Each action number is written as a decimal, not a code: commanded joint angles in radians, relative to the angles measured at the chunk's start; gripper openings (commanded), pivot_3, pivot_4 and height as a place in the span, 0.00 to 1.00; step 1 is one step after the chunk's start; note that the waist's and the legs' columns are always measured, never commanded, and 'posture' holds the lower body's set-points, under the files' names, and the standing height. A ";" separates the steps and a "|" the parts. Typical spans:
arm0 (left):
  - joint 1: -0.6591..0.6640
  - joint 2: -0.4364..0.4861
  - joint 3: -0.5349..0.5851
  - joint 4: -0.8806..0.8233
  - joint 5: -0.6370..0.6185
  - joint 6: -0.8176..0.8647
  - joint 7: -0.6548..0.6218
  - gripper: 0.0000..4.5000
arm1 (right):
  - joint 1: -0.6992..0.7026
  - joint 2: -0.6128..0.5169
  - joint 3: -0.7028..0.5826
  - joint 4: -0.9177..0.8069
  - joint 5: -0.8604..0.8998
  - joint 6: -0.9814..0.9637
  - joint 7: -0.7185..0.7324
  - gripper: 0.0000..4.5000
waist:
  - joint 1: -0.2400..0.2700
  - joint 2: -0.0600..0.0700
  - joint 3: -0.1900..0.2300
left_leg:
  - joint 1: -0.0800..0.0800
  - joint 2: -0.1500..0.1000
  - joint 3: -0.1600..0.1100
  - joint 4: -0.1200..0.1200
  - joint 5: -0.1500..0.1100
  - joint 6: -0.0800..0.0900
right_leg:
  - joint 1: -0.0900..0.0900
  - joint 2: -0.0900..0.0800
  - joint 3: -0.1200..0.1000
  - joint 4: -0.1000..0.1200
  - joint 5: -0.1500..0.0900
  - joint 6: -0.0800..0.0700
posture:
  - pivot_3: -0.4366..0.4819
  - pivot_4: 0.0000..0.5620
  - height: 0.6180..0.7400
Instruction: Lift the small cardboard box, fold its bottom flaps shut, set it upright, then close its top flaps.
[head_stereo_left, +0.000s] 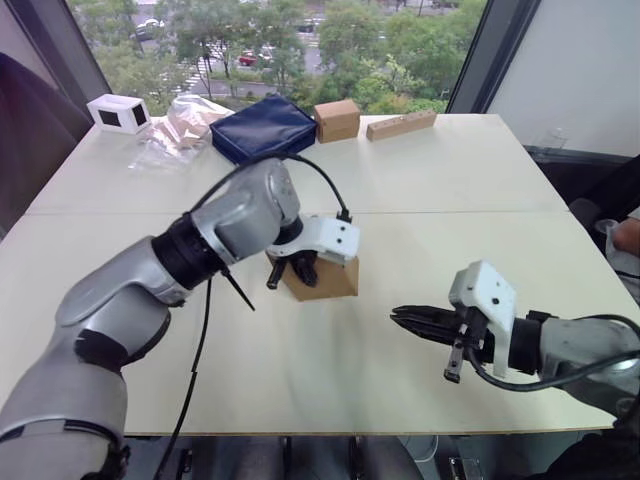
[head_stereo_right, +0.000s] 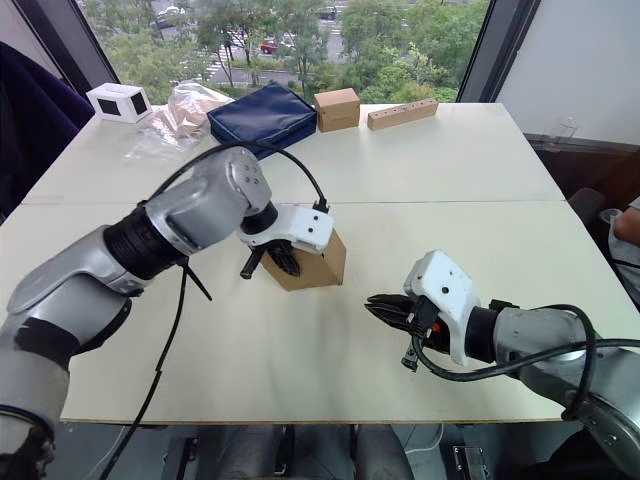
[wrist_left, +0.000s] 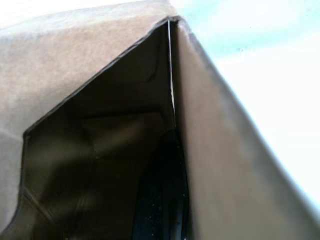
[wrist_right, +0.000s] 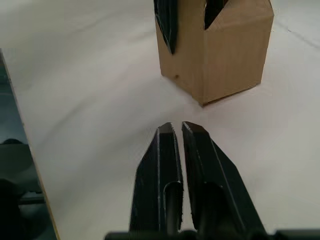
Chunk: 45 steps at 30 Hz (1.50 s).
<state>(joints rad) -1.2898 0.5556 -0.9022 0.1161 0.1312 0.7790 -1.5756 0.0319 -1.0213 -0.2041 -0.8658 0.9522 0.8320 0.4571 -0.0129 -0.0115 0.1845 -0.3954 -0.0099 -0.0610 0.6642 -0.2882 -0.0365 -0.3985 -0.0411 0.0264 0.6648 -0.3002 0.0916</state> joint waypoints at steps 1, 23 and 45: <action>-0.041 -0.019 -0.023 -0.015 0.028 0.063 -0.026 0.00 | 0.004 0.028 -0.001 -0.032 -0.027 -0.014 -0.018 0.05 | 0.001 0.000 0.000 | 0.000 0.000 0.000 0.000 0.000 0.000 | 0.000 0.000 0.000 0.000 0.000 0.000 | 0.48 0.27 1.00; -0.276 -0.044 0.002 0.065 -0.243 0.332 -0.039 0.76 | -0.052 0.119 0.061 0.039 -0.126 -0.015 0.016 0.00 | -0.003 0.000 0.000 | 0.000 0.000 0.000 0.001 0.000 0.000 | 0.000 0.000 0.000 0.001 0.000 0.000 | 0.48 0.27 1.00; 0.659 -0.063 1.068 -0.301 -0.549 0.120 0.782 0.01 | -0.186 0.262 0.144 0.396 -0.294 -0.150 0.175 0.00 | 0.013 0.005 -0.004 | 0.001 -0.001 0.001 0.003 0.000 -0.001 | -0.001 -0.006 0.003 0.003 0.000 0.000 | 0.48 0.27 1.00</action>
<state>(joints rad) -0.6604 0.5052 0.1265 -0.0956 -0.4092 0.9352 -0.8478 -0.1418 -0.7715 -0.0633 -0.4610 0.6628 0.6996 0.6142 0.0004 -0.0066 0.1805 -0.3950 -0.0108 -0.0611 0.6670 -0.2878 -0.0374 -0.3997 -0.0469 0.0286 0.6671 -0.2996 0.0920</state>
